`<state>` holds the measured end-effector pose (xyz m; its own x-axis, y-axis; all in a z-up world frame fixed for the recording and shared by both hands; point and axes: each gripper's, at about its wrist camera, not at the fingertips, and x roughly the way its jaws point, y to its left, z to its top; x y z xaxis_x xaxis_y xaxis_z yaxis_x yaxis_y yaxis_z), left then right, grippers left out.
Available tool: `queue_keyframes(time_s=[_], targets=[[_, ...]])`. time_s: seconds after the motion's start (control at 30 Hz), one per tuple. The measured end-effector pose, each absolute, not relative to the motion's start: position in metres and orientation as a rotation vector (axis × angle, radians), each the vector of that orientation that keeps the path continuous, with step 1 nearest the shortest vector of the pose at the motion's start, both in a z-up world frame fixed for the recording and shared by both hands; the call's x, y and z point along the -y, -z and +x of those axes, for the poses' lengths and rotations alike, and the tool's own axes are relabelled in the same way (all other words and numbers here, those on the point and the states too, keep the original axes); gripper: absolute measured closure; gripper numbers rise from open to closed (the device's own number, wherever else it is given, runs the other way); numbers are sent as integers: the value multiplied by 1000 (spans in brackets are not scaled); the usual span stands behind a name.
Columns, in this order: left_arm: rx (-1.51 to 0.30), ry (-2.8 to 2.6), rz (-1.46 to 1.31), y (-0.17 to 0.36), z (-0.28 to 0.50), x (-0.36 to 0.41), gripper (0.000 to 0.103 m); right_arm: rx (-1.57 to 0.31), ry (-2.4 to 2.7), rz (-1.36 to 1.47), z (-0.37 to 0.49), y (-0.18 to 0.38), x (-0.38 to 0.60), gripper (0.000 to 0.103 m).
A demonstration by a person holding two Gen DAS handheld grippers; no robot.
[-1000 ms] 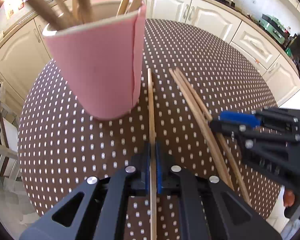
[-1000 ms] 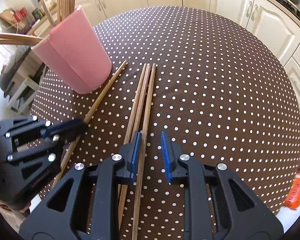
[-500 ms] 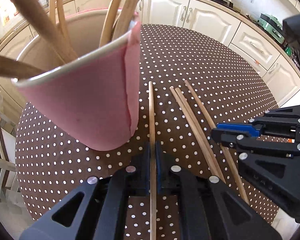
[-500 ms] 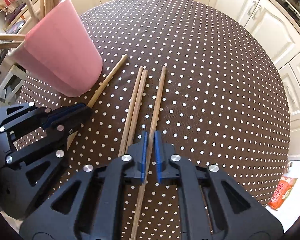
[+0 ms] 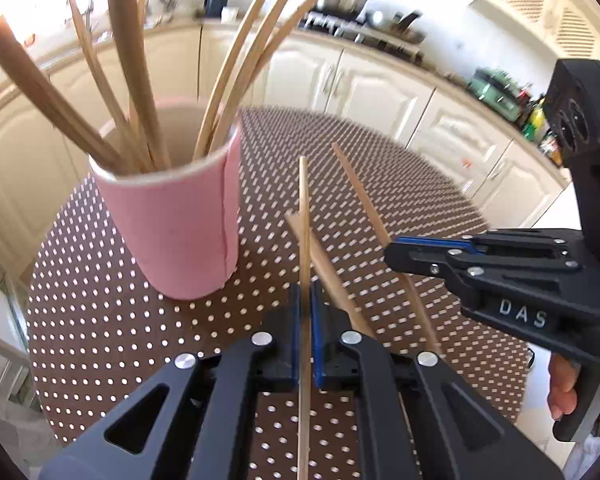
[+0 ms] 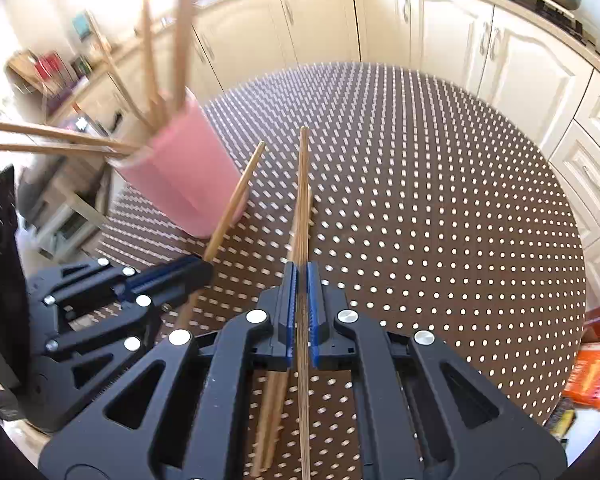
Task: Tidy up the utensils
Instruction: 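Lift the chopstick upright with the right gripper over the pink cup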
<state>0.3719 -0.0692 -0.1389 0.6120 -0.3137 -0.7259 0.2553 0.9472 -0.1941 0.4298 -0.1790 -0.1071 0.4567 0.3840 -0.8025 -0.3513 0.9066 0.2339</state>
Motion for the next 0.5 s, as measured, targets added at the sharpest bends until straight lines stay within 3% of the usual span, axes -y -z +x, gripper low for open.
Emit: queue_keyframes(time_s=[0.5], targets=[[-470, 382, -118, 77, 255, 46, 97, -672, -510, 176, 336, 40, 236, 97]])
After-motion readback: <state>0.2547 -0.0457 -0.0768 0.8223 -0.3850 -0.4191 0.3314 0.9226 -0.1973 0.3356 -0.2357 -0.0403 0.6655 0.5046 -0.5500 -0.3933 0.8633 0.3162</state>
